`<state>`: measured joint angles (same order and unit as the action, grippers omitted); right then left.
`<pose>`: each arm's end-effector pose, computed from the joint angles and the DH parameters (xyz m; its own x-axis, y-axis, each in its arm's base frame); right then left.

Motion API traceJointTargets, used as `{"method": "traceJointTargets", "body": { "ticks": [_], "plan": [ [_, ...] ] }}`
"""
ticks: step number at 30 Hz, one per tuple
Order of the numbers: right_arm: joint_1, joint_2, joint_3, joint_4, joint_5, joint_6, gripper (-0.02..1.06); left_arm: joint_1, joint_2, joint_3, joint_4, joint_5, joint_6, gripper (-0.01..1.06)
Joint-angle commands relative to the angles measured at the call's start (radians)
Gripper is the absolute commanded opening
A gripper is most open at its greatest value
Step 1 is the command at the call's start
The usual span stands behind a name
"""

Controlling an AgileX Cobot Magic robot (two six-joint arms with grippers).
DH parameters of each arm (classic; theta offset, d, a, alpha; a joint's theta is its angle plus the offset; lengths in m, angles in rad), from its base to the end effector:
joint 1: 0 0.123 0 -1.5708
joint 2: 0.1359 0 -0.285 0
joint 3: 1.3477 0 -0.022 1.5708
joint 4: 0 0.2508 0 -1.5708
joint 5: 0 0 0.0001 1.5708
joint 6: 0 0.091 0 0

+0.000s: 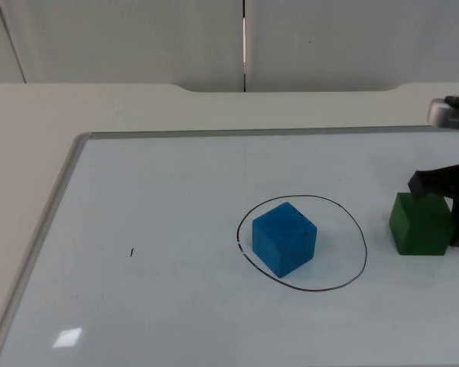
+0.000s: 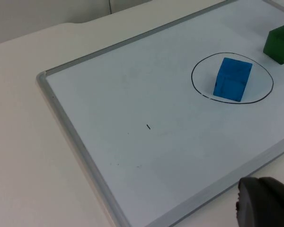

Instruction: Push the two cubes into the marked area.

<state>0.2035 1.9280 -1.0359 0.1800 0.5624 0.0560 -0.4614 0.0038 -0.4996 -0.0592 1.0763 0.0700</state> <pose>0.3346 0.0779 0.1199 -0.9826 0.0079 -0.1854 -0.0175 0.9907 0.1347 -0.0065 -0.0020 0.2761 -0.4027 0.2469 -0.8814 0.5030 0.8642 0.0123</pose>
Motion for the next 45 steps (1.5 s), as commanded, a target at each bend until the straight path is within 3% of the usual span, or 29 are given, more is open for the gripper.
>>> {"method": "traceJointTargets", "body": {
  "ticks": [1,8,20,35,45],
  "plan": [
    [0.007,0.002,-0.005,0.024,0.005,-0.015,0.00,0.002,-0.004,0.004,0.003,0.000,-0.007,0.00],
    [0.027,0.002,-0.005,0.040,-0.010,-0.020,0.00,0.002,-0.004,0.004,0.003,0.000,-0.007,0.00],
    [0.108,0.002,-0.005,0.033,-0.125,-0.011,0.00,0.002,-0.004,0.004,0.003,0.000,-0.007,0.00],
    [0.108,0.002,-0.005,0.033,-0.240,0.067,0.00,0.002,-0.004,0.004,0.003,0.000,-0.007,0.00],
    [0.108,0.002,-0.005,0.062,-0.265,0.086,0.00,0.002,-0.004,0.004,0.003,0.000,-0.007,0.00]
  ]
}}
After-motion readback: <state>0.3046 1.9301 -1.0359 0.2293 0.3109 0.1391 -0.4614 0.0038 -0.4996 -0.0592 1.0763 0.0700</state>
